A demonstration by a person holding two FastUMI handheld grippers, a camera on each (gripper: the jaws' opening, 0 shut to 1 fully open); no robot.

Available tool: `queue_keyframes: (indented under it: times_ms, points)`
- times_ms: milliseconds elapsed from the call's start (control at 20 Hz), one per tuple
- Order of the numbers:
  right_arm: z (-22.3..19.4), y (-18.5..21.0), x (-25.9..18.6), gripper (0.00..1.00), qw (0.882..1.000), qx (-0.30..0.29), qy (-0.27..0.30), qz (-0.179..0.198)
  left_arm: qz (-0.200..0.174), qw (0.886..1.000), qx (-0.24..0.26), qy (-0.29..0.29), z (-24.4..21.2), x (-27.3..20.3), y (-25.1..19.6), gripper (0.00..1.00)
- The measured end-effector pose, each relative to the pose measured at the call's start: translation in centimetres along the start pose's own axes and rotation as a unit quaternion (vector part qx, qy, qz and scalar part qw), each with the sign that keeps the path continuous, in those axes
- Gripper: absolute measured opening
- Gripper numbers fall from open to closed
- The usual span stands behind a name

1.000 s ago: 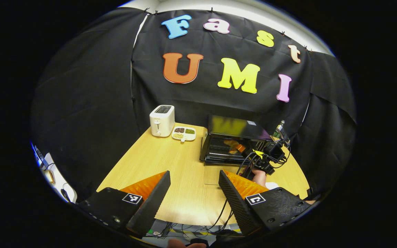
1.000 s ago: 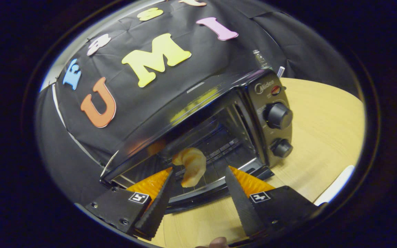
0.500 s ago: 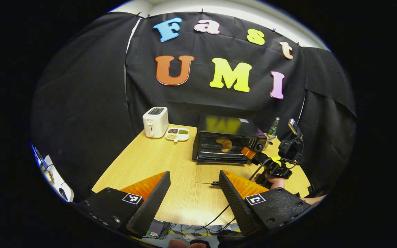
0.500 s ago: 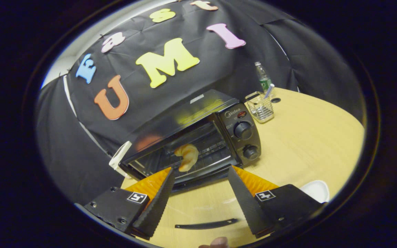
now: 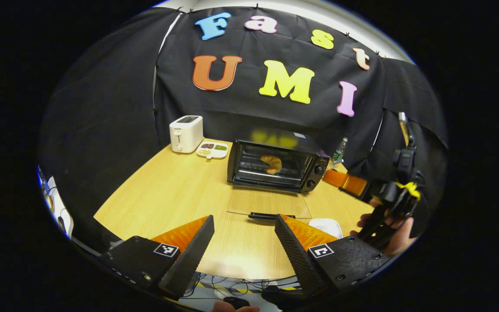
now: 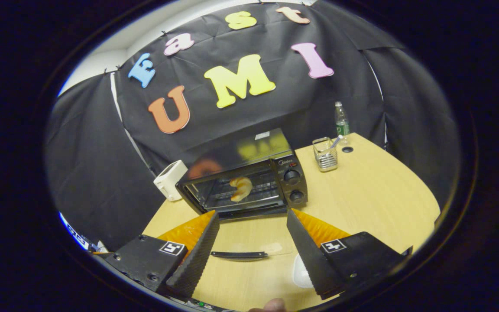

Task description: Open the electric oven with the left hand, put the food in, and close the electric oven.

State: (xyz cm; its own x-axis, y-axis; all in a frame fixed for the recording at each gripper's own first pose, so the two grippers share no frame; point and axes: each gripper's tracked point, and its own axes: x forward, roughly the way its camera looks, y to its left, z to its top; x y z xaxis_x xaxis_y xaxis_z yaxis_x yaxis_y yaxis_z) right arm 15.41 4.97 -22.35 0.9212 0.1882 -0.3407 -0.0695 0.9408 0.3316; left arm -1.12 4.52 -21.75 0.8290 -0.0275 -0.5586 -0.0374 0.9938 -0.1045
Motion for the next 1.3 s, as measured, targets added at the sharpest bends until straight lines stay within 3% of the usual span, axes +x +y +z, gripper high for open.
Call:
queue_keyframes:
  times_ms: [300, 450, 700, 900, 1300]
  points:
    - [2.3, -1.7, -5.1, 0.94, 0.999, -0.037, -0.013, -0.009, -0.018, 0.999, 0.017, 0.046, -6.2, 5.6, -2.4, 0.93]
    - [2.0, -2.8, -7.2, 0.95, 0.999, -0.04, -0.004, -0.016, -0.026, 0.996, -0.004, 0.086, -9.8, 8.5, -3.5, 0.93]
    - [3.1, -5.4, -9.9, 0.96, 0.996, -0.069, -0.009, -0.048, -0.035, 0.992, 0.009, 0.117, -13.4, 12.1, -5.3, 0.94]
    - [4.3, -7.0, -11.2, 0.96, 0.993, -0.093, -0.019, -0.073, -0.04, 0.992, 0.017, 0.12, -13.9, 14.5, -6.4, 0.94]
    - [5.9, -7.7, -12.4, 0.97, 0.988, -0.113, -0.032, -0.095, -0.011, 0.992, 0.063, 0.112, -12.9, 18.5, -5.4, 0.94]
